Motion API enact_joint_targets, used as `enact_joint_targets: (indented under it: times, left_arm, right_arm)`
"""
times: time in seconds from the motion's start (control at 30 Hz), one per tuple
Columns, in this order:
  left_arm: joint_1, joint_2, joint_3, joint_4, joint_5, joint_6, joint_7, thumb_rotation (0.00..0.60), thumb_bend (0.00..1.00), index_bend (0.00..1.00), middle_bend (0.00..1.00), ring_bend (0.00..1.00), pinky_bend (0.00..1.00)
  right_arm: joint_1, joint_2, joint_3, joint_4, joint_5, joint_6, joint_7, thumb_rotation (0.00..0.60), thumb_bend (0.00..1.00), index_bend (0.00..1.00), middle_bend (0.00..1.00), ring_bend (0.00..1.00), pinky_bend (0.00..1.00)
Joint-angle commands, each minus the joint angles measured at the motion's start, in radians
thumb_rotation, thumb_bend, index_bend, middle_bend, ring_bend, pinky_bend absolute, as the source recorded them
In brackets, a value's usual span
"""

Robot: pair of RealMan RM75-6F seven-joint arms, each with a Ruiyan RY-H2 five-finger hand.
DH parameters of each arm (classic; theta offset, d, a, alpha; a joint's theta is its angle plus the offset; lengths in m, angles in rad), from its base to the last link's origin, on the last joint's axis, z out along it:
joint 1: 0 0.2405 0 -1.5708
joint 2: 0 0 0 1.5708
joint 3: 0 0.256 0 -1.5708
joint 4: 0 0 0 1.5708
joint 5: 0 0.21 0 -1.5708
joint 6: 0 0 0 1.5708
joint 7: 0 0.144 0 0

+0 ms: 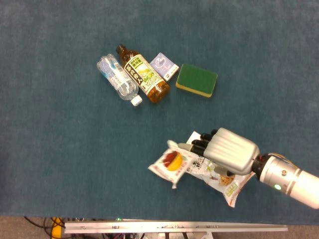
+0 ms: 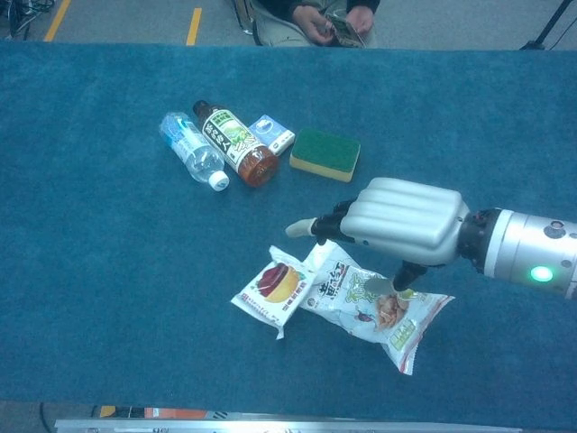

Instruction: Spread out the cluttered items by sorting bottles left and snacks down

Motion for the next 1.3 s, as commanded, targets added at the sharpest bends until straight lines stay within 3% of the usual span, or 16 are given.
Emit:
enact_joint_targets:
  times: [0.03, 0.3, 0.53, 0.83, 1.3]
  left_arm:
    - [-0.001, 0.002, 0.000, -0.001, 0.002, 0.002, 0.001, 0.600, 0.26, 0.20, 0.15, 0.05, 0.16]
    - [-0.021, 0.017, -0.008, -0.005, 0.015, -0.011, 0.008, 0.600, 0.26, 0.20, 0.15, 0.05, 0.16]
    - [-0.097, 0.034, -0.021, -0.004, 0.067, -0.082, -0.012, 0.600, 0.26, 0.20, 0.15, 0.05, 0.16]
    - [-0.278, 0.011, -0.041, 0.027, 0.176, -0.255, -0.062, 0.600, 0.26, 0.20, 0.15, 0.06, 0.16]
    - [-0.542, -0.099, -0.069, 0.107, 0.236, -0.517, -0.034, 0.600, 0.26, 0.20, 0.16, 0.06, 0.16]
  right_arm:
    - [-0.014, 0.008, 0.013, -0.003, -0.008, 0.029, 0.017, 0.600, 0.23, 0.00, 0.30, 0.31, 0.51]
    - [-0.063, 0.061, 0.050, -0.023, -0.018, 0.130, 0.074, 0.600, 0.23, 0.00, 0.30, 0.31, 0.51]
    - [-0.130, 0.155, 0.071, -0.066, 0.023, 0.227, 0.087, 0.600, 0.23, 0.00, 0.30, 0.31, 0.51]
    - [-0.213, 0.252, 0.110, -0.118, 0.078, 0.348, 0.081, 0.600, 0.22, 0.00, 0.31, 0.31, 0.51]
    - [-0.300, 0.323, 0.100, -0.127, 0.064, 0.388, 0.120, 0.600, 0.22, 0.00, 0.31, 0.31, 0.51]
